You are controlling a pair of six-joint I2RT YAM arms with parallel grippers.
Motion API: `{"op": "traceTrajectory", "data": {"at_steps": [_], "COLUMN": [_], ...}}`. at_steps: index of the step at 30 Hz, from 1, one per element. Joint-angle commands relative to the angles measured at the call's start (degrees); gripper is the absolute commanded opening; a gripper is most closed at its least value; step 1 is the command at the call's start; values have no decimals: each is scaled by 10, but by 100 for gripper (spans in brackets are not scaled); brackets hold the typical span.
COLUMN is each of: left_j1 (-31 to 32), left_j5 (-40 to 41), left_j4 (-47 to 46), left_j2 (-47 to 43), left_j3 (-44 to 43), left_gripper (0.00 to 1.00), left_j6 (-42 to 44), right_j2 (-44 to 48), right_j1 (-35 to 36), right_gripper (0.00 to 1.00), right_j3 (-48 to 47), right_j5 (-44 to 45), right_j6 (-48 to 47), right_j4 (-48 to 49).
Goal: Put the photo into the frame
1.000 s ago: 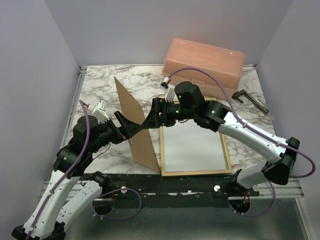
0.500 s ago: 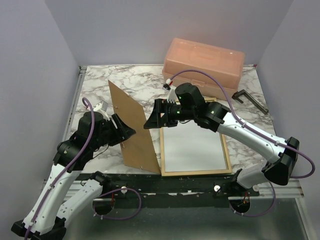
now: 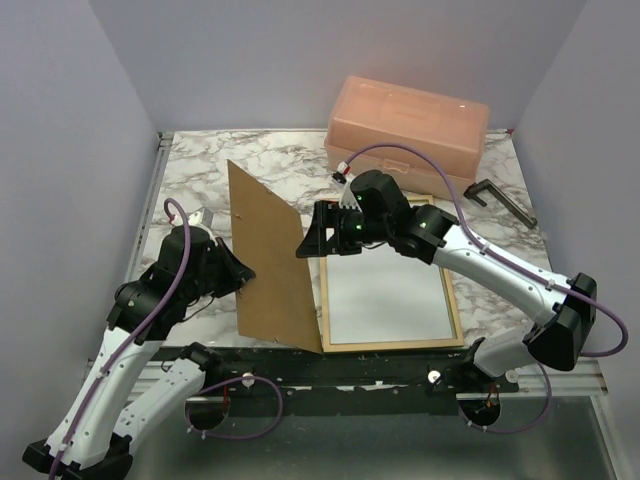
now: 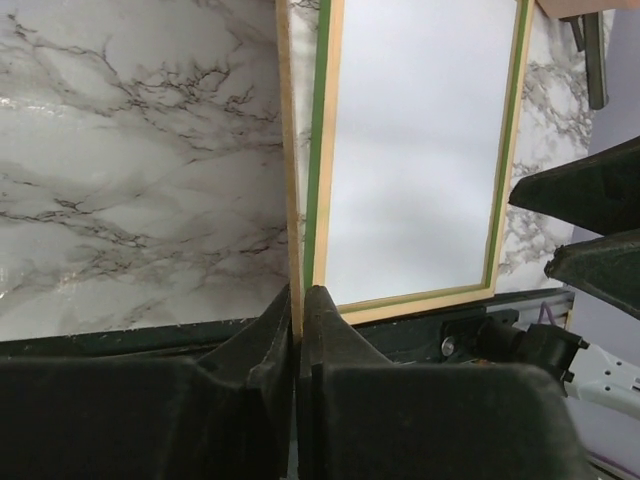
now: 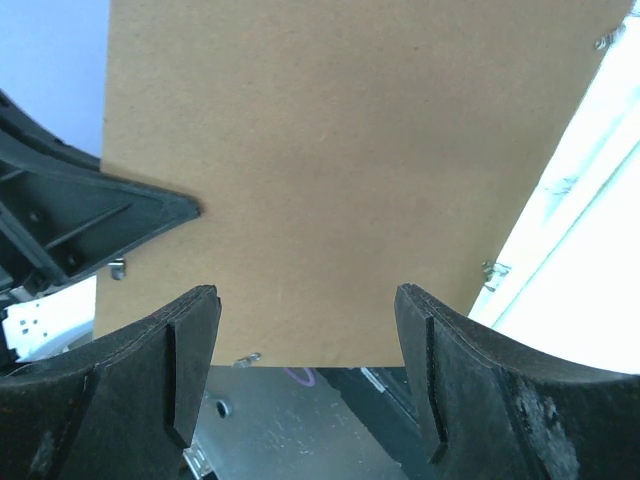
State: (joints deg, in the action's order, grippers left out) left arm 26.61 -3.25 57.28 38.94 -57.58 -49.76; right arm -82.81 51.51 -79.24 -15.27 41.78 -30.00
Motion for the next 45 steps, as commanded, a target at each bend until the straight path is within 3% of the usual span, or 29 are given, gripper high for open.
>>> {"op": "traceTrajectory", "data": {"at_steps": [1,7,14,22,32,38,45], "left_j1": [-2,-2,-2,-2,-2,-2,-2], "left_j5": [16,27,50,71,57,71,71], "left_j4": [2,0,-3,-12,-95,-148,-165], "left_j2": [-9,-22,-66,-130,-223,-294,-314], "left_j3": [-12,-16,-34,-63,-63,-40,-35], "left_gripper": [2,0,0,0,0,0,0], "left_j6": [1,-3,-9,-15,-19,-25,-19], "right_j2": [4,8,-15,-79,-158,-197,-229], "right_j1": [-14,-36,-59,-61,-62,-62,-57], "right_gripper": [79,93,94,86,68,64,60], "right_j3": [27,79,154,183,175,162,144], "right_j5": [29,47,46,47,-12,-42,-72], "right_j6": [-20,-35,-36,-40,-31,-24,-7], "right_j4": [-24,-31,-2,30,84,111,128]}}
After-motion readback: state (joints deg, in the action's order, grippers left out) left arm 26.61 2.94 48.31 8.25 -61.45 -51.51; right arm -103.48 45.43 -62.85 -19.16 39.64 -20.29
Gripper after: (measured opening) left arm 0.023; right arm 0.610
